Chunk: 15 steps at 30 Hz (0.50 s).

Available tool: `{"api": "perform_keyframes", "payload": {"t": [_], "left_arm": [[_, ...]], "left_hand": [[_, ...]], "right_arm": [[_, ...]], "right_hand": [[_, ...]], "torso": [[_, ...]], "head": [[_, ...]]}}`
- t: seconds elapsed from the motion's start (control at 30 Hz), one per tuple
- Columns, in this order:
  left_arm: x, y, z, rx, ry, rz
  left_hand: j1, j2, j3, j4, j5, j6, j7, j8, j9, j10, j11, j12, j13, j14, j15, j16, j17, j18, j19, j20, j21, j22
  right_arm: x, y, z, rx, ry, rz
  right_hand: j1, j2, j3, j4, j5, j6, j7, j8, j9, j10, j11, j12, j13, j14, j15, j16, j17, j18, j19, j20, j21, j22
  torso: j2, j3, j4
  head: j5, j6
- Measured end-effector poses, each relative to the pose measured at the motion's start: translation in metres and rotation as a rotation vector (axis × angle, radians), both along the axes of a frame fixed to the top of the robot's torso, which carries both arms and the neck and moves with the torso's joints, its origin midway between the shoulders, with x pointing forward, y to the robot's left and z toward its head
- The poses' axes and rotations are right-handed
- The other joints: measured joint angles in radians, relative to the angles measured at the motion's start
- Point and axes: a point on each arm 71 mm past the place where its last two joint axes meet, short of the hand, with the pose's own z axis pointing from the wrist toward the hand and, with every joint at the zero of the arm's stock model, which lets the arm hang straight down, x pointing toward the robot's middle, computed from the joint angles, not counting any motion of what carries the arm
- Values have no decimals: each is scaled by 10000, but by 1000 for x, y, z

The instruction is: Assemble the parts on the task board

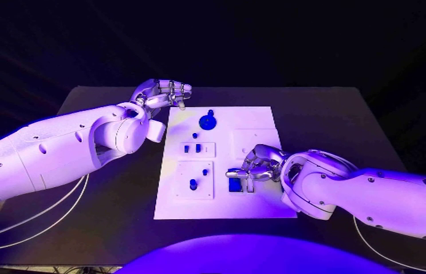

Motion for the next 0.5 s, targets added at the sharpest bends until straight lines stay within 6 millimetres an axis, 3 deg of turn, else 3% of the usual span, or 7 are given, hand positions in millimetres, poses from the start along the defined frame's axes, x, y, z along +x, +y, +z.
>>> {"api": "perform_keyframes", "payload": {"t": [0.2, 0.3, 0.5], "left_arm": [[0, 1, 0, 4, 2, 8], [0, 1, 0, 4, 2, 7], [-1, 2, 0, 7, -2, 18]], "left_hand": [[0, 0, 0, 0, 0, 0, 0, 0, -1, 0, 0, 0, 1, 0, 0, 0, 0, 1, 0, 0, 0, 0], [0, 0, 0, 0, 0, 0, 0, 0, -1, 0, 0, 0, 1, 0, 0, 0, 0, 0, 0, 0, 0, 0], [0, 0, 0, 0, 0, 0, 0, 0, -2, 1, 0, 0, 1, 0, 0, 0, 0, 0, 0, 0, 0, 0]], "right_arm": [[-6, -8, 4, -17, -85, 34], [-7, -16, 6, -69, -124, -66], [-4, -45, 15, -244, -494, -632]], "right_hand": [[944, 57, 46, -46, 682, -67, -6, 35, 16, 0, 0, 0, 0, 0, 0, 0, 0, 0, 0, 0, 0, -1], [1311, 69, 60, -60, 779, -68, -5, 75, 16, -1, 0, -55, 3, 0, 0, 0, -1, 1, 0, 0, 0, -1], [1772, -5, 59, -59, 1157, -314, 61, 29, -30, -1, 0, -89, 4, 0, 0, 0, -1, 0, 0, 0, 0, -1]], "torso": [[-9, -1, -7], [-11, -4, -9], [-15, -5, -22]], "head": [[11, 11], [11, 24], [-42, 44]]}}
